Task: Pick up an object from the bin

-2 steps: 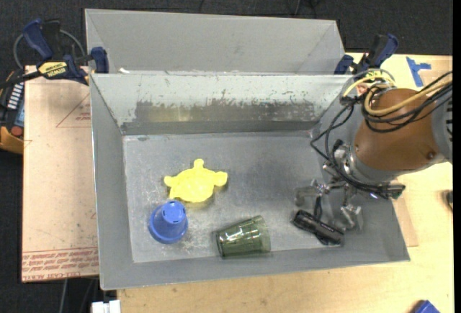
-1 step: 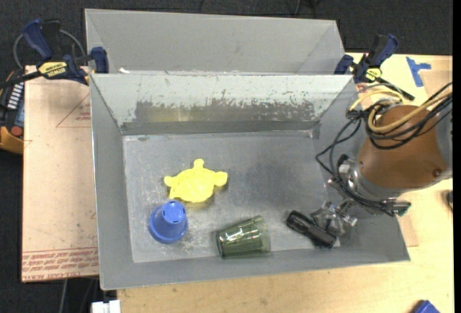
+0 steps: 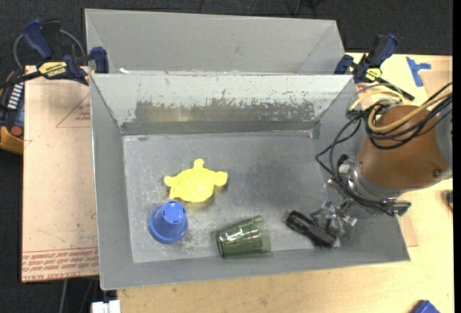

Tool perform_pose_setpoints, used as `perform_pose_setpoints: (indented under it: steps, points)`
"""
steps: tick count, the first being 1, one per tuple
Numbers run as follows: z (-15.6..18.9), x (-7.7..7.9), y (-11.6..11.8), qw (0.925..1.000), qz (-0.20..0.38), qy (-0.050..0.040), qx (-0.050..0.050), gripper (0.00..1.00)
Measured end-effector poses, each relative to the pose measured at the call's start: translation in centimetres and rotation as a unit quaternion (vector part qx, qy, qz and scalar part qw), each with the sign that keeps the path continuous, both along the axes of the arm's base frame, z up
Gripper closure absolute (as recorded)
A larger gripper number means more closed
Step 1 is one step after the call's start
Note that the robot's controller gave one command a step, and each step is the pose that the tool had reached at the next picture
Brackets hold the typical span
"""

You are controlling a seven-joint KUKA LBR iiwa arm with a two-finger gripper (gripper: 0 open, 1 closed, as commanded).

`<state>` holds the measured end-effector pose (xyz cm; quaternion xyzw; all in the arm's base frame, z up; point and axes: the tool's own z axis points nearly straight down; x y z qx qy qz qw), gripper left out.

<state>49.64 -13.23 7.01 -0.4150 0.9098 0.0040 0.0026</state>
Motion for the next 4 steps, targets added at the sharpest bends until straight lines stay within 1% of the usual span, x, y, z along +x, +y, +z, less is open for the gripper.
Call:
perform_pose_setpoints:
  steps: [1, 2, 3, 4]
  points:
    - [0.3, -0.1, 0.0, 1.0, 0.0, 0.0015, 0.001, 1.0]
    - [2.3, -0.3, 0.1, 1.0, -0.001, 0.0047, 0.002, 1.0]
    - [4.3, -0.1, 0.0, 1.0, -0.001, 0.0022, 0.001, 1.0]
    - [5.9, -0.1, 0.1, 1.0, -0.002, 0.0033, 0.001, 1.0]
